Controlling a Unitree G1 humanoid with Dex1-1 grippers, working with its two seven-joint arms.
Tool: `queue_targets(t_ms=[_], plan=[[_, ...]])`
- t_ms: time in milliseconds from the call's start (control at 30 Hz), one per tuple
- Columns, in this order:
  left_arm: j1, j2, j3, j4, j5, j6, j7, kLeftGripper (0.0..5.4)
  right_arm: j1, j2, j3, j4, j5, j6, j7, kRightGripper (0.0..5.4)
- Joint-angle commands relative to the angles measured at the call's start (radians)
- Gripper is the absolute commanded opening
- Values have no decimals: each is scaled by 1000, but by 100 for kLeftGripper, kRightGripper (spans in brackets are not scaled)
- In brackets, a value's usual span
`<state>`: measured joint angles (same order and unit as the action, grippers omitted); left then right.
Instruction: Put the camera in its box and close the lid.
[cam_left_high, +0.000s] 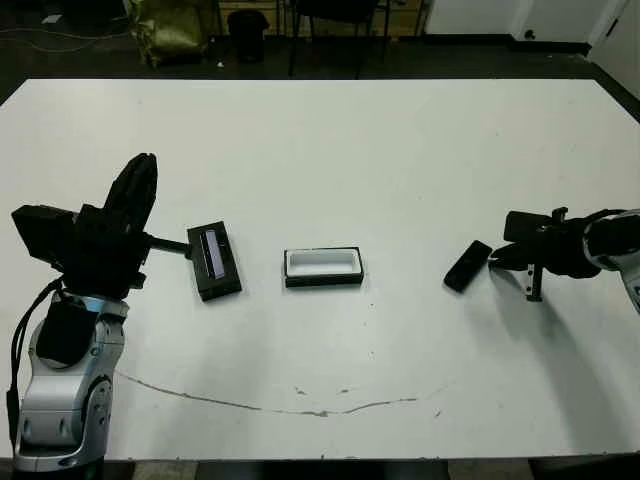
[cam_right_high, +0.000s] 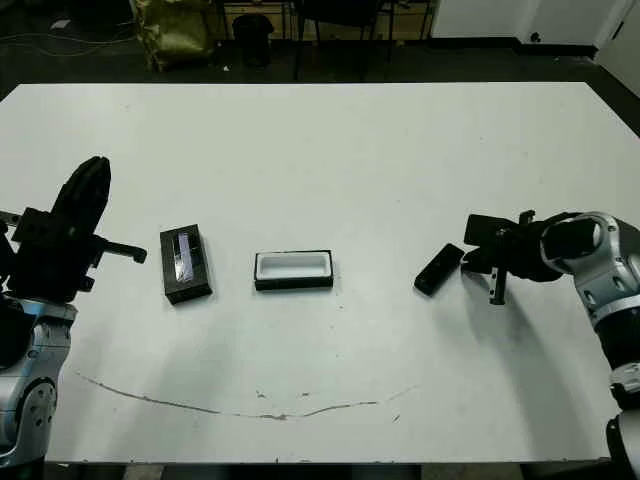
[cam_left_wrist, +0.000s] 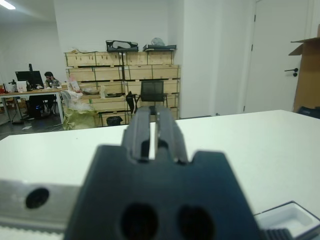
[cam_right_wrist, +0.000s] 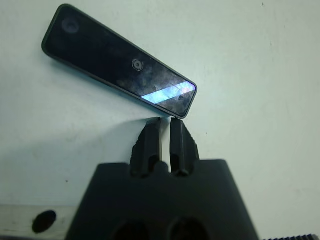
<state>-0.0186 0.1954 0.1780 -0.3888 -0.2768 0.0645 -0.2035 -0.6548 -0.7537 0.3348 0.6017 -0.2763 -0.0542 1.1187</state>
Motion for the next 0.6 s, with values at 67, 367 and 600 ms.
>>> queue_targets(t_ms=[67,367,600], plan=[[21,0,-5,4,9,8,2,0,15,34,24,37,-12,-8,0,3],[26,0,-7,9,9,-5,-2,0,-10,68,48,77,-27,-31,-3,3],[31,-2,-11,9,17,-15,2,0,-35,100,59,131,-40,-51,-15,3]])
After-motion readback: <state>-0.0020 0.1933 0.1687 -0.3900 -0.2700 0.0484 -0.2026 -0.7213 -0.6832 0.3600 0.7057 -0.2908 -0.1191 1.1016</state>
